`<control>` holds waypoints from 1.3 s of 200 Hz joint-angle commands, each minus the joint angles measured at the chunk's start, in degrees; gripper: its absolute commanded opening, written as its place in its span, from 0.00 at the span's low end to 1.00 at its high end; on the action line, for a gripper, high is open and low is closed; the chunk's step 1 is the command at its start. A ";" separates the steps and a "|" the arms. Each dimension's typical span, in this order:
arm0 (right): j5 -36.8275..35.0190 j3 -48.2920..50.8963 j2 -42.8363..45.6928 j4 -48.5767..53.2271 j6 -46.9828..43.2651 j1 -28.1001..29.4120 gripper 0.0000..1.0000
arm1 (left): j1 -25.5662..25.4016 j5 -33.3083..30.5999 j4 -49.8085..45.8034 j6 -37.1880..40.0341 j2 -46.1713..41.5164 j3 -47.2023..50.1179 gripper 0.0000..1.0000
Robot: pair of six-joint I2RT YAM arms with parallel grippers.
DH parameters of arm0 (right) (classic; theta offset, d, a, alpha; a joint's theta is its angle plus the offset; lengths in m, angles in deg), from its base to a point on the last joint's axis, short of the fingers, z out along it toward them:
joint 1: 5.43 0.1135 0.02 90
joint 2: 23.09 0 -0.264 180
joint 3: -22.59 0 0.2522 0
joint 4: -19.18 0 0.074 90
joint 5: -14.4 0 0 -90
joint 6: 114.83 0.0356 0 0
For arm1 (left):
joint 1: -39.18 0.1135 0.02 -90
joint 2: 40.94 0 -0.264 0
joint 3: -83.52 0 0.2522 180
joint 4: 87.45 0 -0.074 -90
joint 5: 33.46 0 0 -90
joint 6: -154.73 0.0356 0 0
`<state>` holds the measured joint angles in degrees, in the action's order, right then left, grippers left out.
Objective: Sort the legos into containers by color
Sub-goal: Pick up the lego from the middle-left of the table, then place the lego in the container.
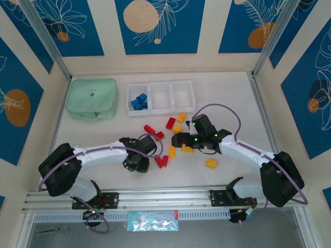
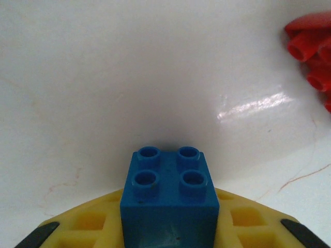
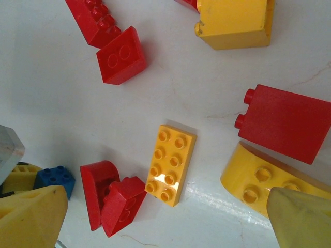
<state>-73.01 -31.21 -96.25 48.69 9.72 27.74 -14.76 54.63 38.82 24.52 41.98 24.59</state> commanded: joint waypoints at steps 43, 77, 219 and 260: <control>3.17 -3.27 2.86 1.15 -0.54 -0.91 0.99 | 1.96 -9.82 -6.34 4.44 -6.38 -9.50 0.22; 5.68 -5.50 3.73 0.12 -2.47 -0.80 0.99 | 8.30 -12.04 -7.37 10.65 -3.17 -19.16 0.22; 9.06 -15.19 -3.98 -10.27 -11.20 0.67 0.99 | 28.32 -10.20 -1.50 18.22 33.70 -59.71 0.20; 7.43 -16.85 -5.79 -9.64 -11.08 -0.20 0.99 | 30.17 -12.26 -2.19 18.46 40.65 -67.02 0.23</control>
<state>-64.85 -46.48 -101.35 39.72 -0.01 27.87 13.83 44.31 37.64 41.97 79.92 -38.21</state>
